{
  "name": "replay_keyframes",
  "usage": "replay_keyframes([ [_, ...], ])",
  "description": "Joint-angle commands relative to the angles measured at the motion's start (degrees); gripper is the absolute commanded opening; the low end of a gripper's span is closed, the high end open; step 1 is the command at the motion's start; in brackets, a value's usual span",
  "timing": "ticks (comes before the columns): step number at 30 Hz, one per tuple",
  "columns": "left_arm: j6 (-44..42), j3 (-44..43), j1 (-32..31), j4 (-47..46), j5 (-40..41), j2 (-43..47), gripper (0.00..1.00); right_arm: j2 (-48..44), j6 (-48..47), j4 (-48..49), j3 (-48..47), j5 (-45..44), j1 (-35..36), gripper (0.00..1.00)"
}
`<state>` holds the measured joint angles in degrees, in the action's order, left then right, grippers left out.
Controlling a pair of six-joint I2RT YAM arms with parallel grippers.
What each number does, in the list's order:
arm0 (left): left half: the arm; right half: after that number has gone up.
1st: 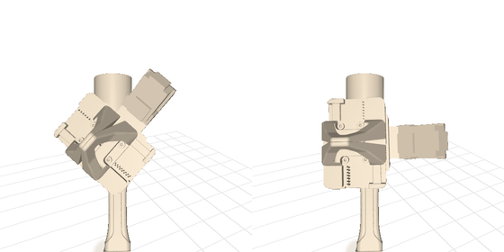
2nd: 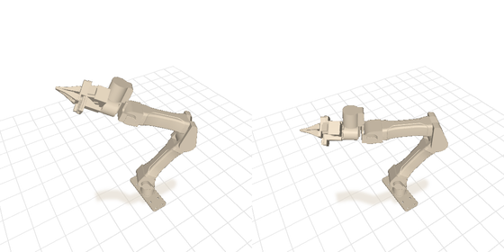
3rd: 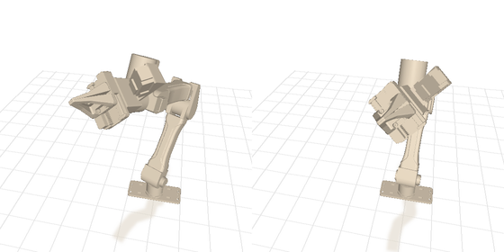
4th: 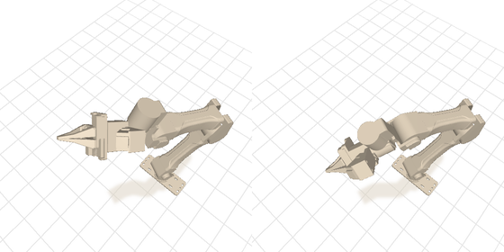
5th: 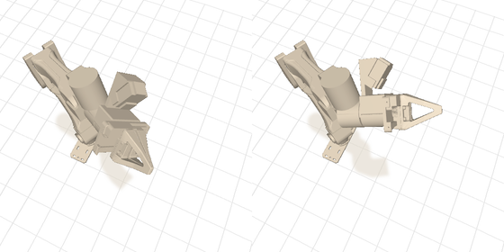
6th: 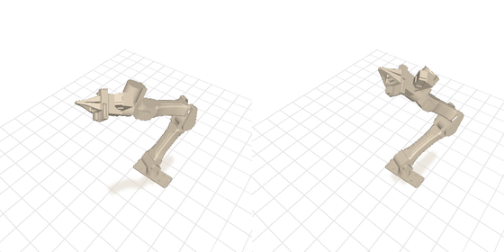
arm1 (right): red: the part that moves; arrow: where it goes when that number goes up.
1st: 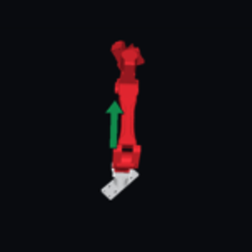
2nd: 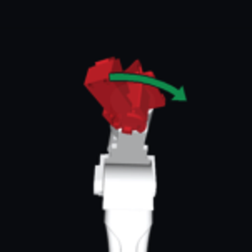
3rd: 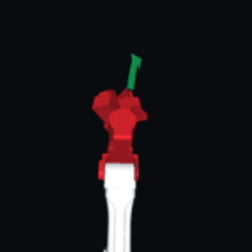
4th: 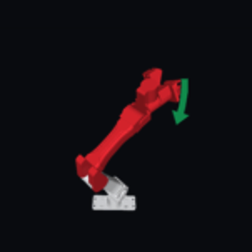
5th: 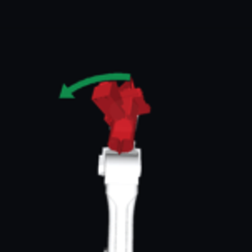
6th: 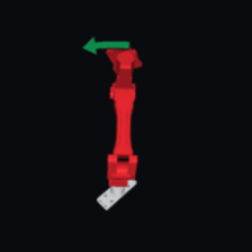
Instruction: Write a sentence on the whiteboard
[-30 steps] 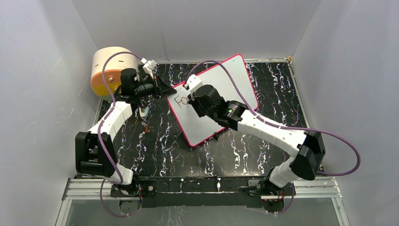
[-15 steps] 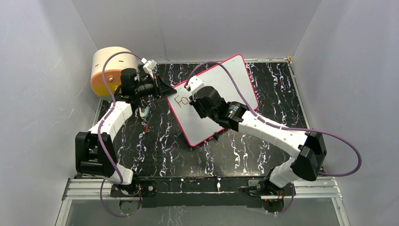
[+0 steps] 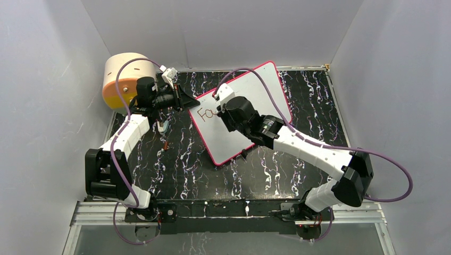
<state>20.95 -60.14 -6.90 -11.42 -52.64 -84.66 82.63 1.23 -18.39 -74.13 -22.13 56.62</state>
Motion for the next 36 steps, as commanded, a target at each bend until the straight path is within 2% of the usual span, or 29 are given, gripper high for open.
replay_keyframes([
  [1,-2.32,-0.45,-0.93,4.66,2.74,-0.68,0.0,-2.48,-0.13,6.2,-0.35,0.0,-0.47,0.0],
  [13,-2.4,-0.45,-1.01,4.74,2.75,-0.76,0.0,-0.74,-0.3,9.86,-0.85,0.51,-0.99,0.0],
  [28,-2.49,-0.55,-1.01,4.83,2.68,-0.77,0.0,1.9,0.26,8.05,-1.28,0.93,-1.96,0.0],
  [36,-2.58,-0.52,-1.01,4.96,2.89,-0.72,0.0,0.34,0.26,7.29,-0.72,0.35,-2.06,0.0],
])
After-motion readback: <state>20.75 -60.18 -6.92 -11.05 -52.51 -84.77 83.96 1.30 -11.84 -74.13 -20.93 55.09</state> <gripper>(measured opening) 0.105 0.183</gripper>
